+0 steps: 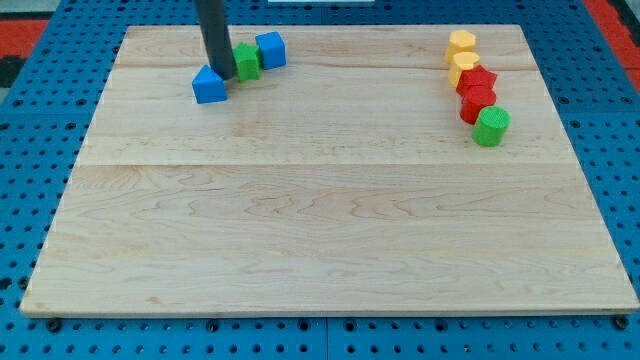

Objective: Move green star towards center right

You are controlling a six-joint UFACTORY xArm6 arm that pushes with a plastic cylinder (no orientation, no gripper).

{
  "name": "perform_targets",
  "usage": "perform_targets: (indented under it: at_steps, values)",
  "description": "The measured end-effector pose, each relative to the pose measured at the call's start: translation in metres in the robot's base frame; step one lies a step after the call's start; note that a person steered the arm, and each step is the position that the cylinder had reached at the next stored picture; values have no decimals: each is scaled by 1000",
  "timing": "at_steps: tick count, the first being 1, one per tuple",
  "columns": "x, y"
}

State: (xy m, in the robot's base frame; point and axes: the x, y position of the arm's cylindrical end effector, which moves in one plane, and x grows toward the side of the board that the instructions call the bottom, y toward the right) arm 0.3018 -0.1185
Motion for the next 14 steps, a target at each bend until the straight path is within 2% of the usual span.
perform_targets:
  at_steps: [1,2,3,4,6,7,8,9,11,12,14]
  values:
    - [5,-31]
    - [-28,-49]
    - [-50,2]
    - [-22,63]
    - [106,172]
    - [163,251]
    - [206,204]
    - [238,244]
    - [235,294]
    - [232,296]
    - [216,266]
